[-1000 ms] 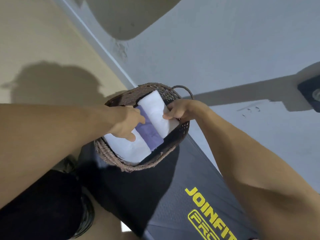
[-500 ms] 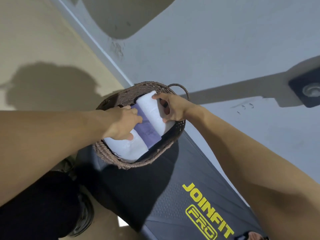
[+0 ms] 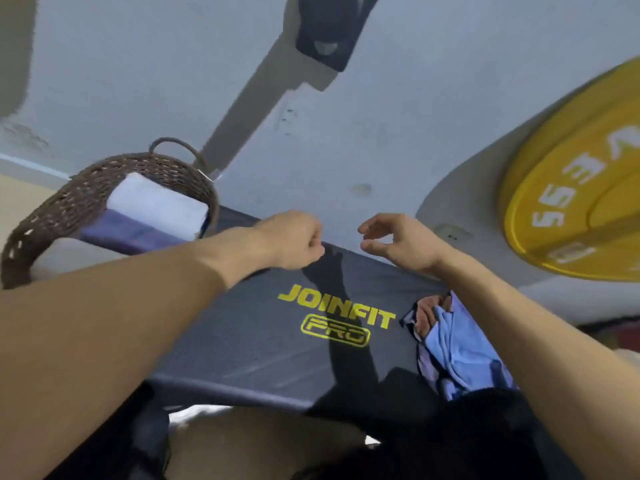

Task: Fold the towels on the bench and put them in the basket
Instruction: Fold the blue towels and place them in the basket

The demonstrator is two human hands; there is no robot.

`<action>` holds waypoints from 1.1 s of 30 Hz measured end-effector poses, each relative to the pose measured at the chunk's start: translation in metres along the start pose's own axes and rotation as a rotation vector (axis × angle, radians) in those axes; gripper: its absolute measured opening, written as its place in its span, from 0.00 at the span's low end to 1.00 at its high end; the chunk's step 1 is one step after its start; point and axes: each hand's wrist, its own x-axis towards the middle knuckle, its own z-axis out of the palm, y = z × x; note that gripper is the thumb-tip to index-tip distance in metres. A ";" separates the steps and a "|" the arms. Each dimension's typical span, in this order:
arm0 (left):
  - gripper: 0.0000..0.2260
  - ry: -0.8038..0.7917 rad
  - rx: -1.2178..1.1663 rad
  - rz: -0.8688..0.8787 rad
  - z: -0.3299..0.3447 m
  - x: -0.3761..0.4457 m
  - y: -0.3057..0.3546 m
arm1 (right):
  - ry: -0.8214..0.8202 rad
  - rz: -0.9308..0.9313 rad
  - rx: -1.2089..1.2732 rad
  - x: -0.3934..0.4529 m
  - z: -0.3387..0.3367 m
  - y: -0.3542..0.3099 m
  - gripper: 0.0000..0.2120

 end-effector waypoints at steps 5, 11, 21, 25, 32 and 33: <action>0.08 -0.181 -0.014 0.061 0.084 0.005 0.061 | -0.028 0.319 0.014 -0.088 -0.003 0.119 0.16; 0.06 -0.270 -0.024 0.064 0.186 0.031 0.137 | -0.075 0.679 -0.242 -0.165 0.038 0.241 0.29; 0.25 -0.264 -0.538 -0.104 0.300 0.084 0.254 | -0.153 0.656 -0.030 -0.170 -0.002 0.288 0.12; 0.30 -0.294 -0.409 0.024 0.312 0.086 0.256 | -0.121 0.690 -0.002 -0.174 -0.013 0.287 0.21; 0.30 -0.280 -0.135 0.119 0.333 0.092 0.249 | -0.205 0.801 0.295 -0.209 0.026 0.315 0.45; 0.29 -0.253 -0.110 0.129 0.335 0.094 0.249 | -0.177 0.820 0.374 -0.212 0.032 0.318 0.42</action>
